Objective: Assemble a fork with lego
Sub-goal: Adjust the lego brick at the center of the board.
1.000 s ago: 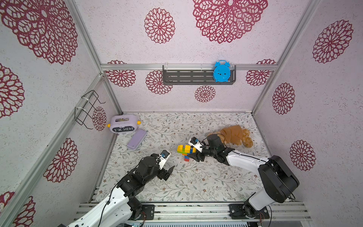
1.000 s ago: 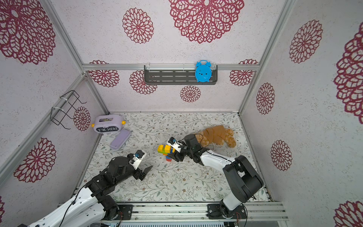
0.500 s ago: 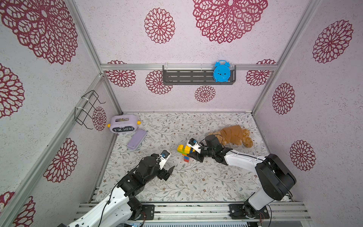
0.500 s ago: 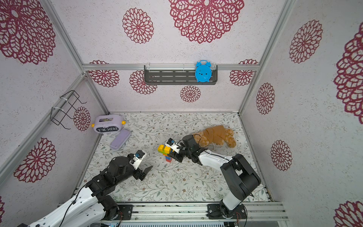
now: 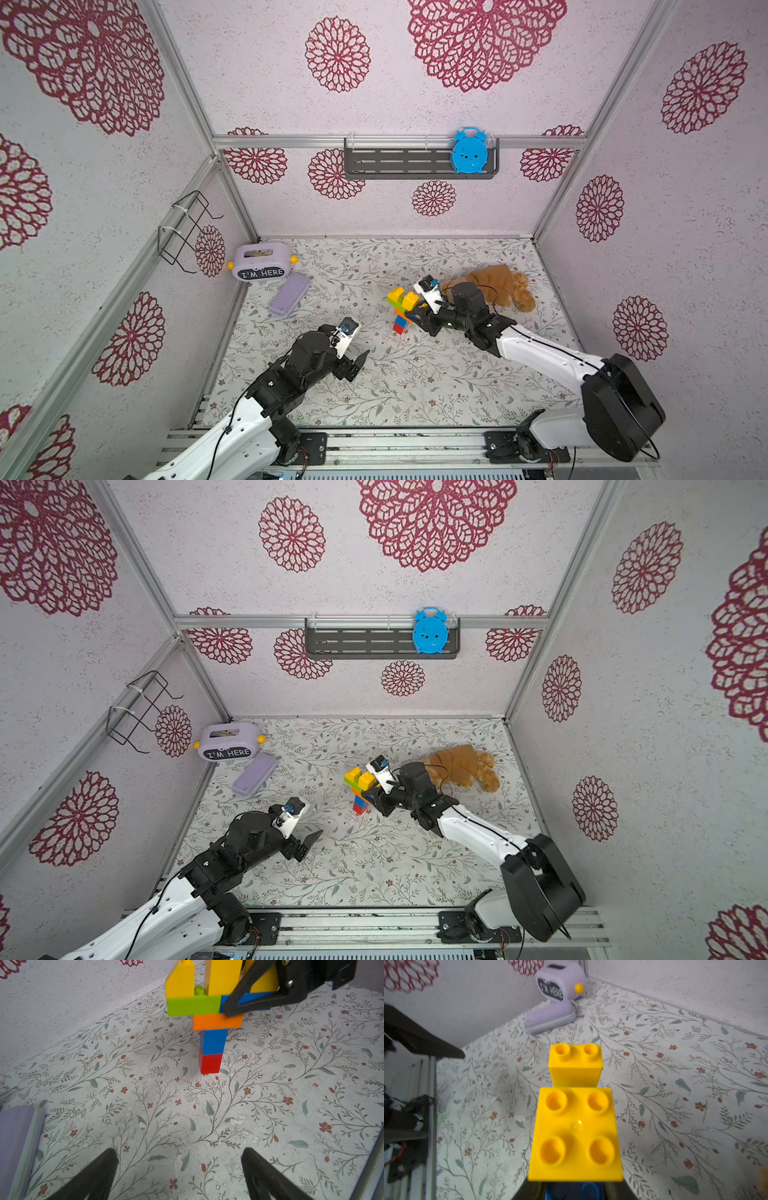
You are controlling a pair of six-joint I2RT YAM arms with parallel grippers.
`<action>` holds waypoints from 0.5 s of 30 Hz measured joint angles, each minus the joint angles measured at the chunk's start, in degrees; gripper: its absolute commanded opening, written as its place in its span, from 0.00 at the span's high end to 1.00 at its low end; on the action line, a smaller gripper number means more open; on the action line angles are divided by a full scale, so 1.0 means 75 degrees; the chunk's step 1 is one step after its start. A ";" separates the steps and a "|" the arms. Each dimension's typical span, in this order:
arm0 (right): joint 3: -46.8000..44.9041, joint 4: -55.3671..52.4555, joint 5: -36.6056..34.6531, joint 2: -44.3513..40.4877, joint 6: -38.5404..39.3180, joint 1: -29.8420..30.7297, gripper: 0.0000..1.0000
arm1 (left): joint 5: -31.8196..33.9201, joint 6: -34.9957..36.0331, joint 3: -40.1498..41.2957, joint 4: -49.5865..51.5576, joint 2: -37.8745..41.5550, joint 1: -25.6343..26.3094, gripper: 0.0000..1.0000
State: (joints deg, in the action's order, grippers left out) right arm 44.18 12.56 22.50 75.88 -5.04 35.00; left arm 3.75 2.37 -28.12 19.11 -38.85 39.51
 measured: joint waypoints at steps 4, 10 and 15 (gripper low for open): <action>-0.0784 0.0504 -0.0035 -0.0755 -0.1778 -0.0300 0.74 | 0.0029 0.0000 0.0000 0.0000 0.0140 0.0000 0.03; -0.1754 0.0822 -0.0029 -0.1014 -0.4453 -0.0516 0.74 | 0.0067 0.0000 0.0003 -0.0003 0.0207 0.0000 0.03; -0.2224 0.1134 0.0029 -0.1003 -0.6344 -0.0548 0.74 | 0.0085 0.0000 0.0020 -0.0003 0.0204 0.0000 0.03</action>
State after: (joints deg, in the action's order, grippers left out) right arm 27.51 21.06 22.72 68.36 -52.62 30.89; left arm 4.38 2.37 -27.97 19.09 -37.32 39.51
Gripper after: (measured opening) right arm 0.345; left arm 0.972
